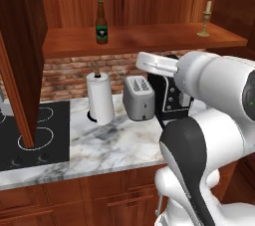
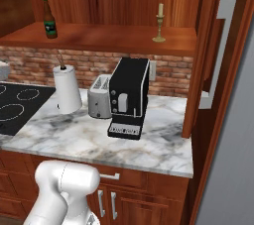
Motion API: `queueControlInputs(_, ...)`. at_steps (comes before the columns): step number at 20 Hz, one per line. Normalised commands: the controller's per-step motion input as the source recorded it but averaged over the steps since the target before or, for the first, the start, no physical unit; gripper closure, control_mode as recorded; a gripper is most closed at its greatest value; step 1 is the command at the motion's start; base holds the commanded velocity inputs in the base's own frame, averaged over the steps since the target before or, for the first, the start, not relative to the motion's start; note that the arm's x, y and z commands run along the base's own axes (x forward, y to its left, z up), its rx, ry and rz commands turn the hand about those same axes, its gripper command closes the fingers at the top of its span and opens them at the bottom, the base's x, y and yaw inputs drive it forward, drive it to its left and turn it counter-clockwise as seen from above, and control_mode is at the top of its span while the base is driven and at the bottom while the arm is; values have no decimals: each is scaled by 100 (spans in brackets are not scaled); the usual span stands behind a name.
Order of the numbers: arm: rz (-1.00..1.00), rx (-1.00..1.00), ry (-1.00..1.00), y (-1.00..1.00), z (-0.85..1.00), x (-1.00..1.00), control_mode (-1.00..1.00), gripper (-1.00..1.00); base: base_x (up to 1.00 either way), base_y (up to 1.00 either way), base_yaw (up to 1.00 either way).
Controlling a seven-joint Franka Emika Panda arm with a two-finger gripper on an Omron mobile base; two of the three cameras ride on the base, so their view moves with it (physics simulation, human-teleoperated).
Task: Get the candle and the beer from the cabinet and move them to the dining counter.
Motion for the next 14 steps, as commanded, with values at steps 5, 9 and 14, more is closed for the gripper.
queueControlInputs(5,-1,-5,-10,-33,6,27,-100,-100,0,0,0)
queueControlInputs(9,0,-4,-11,-10,0,44,-100,-100,0,0,0)
queueControlInputs(14,1,-3,-2,0,0,63,-100,-100,0,0,0)
